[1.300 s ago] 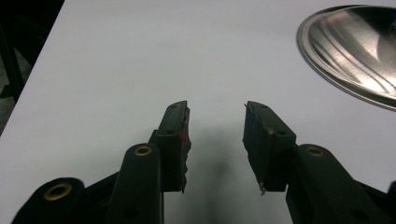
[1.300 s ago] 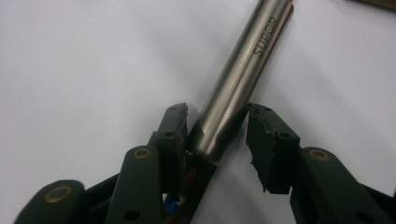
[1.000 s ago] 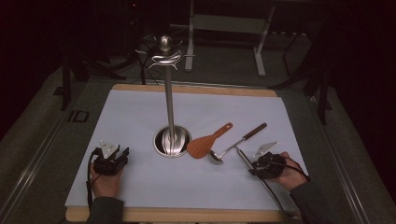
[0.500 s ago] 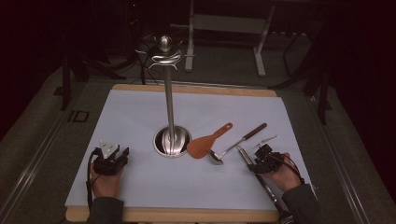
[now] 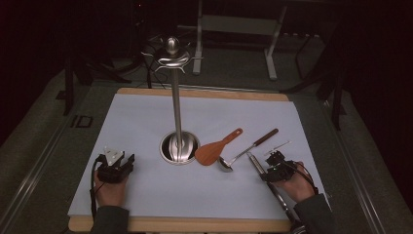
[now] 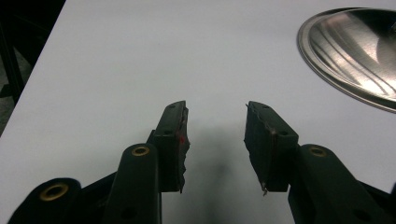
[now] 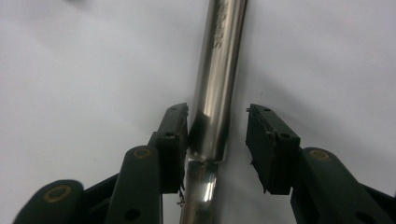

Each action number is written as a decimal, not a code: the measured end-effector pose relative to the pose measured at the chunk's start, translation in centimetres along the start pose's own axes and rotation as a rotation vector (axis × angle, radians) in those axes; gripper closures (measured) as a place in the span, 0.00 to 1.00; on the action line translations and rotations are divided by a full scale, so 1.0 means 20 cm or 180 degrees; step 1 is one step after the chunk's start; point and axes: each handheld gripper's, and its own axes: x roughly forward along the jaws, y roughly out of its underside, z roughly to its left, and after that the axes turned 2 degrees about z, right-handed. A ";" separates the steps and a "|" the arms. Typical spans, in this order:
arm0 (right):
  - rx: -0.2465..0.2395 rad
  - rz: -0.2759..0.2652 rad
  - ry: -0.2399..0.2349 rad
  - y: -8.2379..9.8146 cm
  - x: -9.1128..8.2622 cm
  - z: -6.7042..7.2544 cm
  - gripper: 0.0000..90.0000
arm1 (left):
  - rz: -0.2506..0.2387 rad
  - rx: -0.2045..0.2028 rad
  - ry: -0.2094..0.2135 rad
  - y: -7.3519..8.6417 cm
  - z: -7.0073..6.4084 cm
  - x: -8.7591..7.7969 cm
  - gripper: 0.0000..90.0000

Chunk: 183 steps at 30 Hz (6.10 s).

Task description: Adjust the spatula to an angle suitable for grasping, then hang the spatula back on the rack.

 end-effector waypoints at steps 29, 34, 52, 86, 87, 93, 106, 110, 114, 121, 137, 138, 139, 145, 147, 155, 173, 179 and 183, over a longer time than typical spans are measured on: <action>-0.0076 0.0265 0.0108 -0.05 0.03 -0.02 0.73 | -0.0005 -0.0007 0.0002 0.00 0.00 0.00 0.66; -0.0167 0.0239 0.0069 -0.09 0.04 -0.05 0.72 | -0.0003 -0.0006 0.0000 0.00 0.00 0.00 0.66; -0.0225 0.0332 0.0173 -0.17 0.07 -0.05 0.71 | 0.0007 0.0001 0.0001 0.00 0.00 0.00 0.65; -0.0077 -0.0075 -0.0093 -0.16 -0.08 -0.07 0.76 | 0.0018 0.0019 0.0002 0.00 0.00 0.00 0.65; -0.0089 -0.0103 -0.0093 -0.16 -0.09 -0.07 0.76 | 0.0018 0.0018 0.0004 0.00 0.00 0.00 0.65; -0.0117 -0.0286 -0.0070 -0.18 -0.14 -0.07 0.76 | 0.0011 0.0018 0.0012 0.00 0.00 0.00 0.65; -0.0314 -0.0685 -0.0170 -0.19 -0.23 -0.05 0.77 | 0.0007 0.0021 0.0011 0.00 0.00 0.00 0.65; -0.0415 -0.0804 -0.0248 -0.20 -0.26 -0.03 0.77 | 0.0008 0.0022 0.0010 0.00 0.00 0.00 0.65; -0.0508 -0.0945 -0.0287 -0.21 -0.28 -0.02 0.77 | 0.0003 0.0017 0.0010 0.00 0.00 0.00 0.65; -0.0693 -0.1119 -0.0337 -0.23 -0.32 0.02 0.77 | -0.0003 0.0005 0.0008 0.00 0.00 0.00 0.65; -0.0963 -0.1702 -0.0590 -0.29 -0.45 0.08 0.77 | -0.0007 0.0003 0.0008 0.00 0.00 0.00 0.65; -0.0978 -0.1800 -0.0634 -0.29 -0.47 0.08 0.77 | -0.0007 0.0002 0.0008 0.00 0.00 0.00 0.65; -0.0978 -0.1800 -0.0634 -0.29 -0.47 0.08 0.77 | -0.0007 0.0002 0.0008 0.00 0.00 0.00 0.65; -0.1024 -0.1995 -0.0713 -0.30 -0.51 0.10 0.77 | -0.0001 0.0005 0.0013 0.00 0.00 0.00 0.65; -0.1056 -0.2068 -0.0745 -0.31 -0.52 0.11 0.77 | -0.0003 0.0003 0.0012 0.00 0.00 0.00 0.65; -0.1158 -0.2227 -0.0828 -0.31 -0.56 0.18 0.77 | 0.0009 0.0016 0.0017 0.00 0.00 0.00 0.65; -0.1421 -0.2511 -0.1113 -0.37 -0.61 0.39 0.77 | -0.0007 0.0002 0.0014 0.00 0.00 0.00 0.65; -0.1452 -0.2563 -0.1199 -0.39 -0.62 0.45 0.77 | -0.0006 0.0000 0.0016 0.00 0.00 0.00 0.65; -0.1444 -0.2627 -0.1259 -0.41 -0.63 0.47 0.77 | -0.0004 0.0006 0.0017 0.00 0.00 0.00 0.65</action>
